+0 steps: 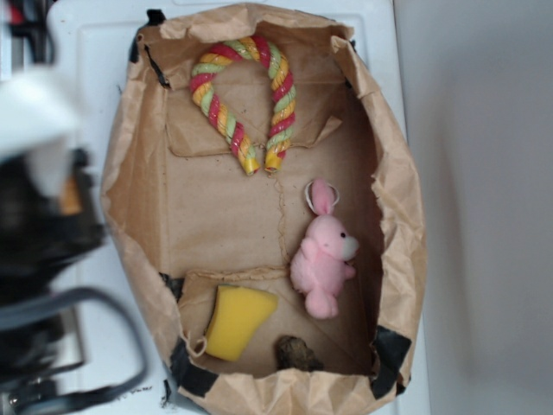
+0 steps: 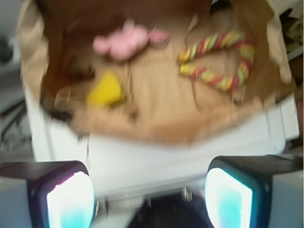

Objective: Grab the multicolored rope.

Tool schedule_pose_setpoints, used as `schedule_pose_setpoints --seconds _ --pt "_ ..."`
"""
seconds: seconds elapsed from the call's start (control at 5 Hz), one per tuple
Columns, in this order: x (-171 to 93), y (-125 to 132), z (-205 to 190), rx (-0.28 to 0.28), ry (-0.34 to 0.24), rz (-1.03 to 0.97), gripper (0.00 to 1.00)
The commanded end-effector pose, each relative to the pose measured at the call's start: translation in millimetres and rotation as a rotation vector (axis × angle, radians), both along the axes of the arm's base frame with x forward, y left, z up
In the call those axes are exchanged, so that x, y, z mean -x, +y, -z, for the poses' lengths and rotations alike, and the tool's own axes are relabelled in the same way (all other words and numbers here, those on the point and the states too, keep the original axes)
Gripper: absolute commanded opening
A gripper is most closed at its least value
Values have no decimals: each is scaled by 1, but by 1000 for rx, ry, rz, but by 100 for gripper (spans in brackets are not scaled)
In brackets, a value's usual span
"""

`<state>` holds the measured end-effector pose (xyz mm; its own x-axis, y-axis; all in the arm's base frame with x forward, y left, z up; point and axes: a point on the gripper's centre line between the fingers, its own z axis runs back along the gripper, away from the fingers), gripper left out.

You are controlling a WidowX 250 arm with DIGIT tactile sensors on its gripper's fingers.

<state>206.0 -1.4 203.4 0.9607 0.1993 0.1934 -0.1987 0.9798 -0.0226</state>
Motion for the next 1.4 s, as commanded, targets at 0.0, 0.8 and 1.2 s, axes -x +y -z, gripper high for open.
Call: schedule_pose_setpoints --seconds 0.0,0.8,1.2 --pt "-77 32 40 -5 -108 -133 100" --pt "-49 59 63 -21 162 -802 100" --pt "-49 59 63 -21 162 -802 100"
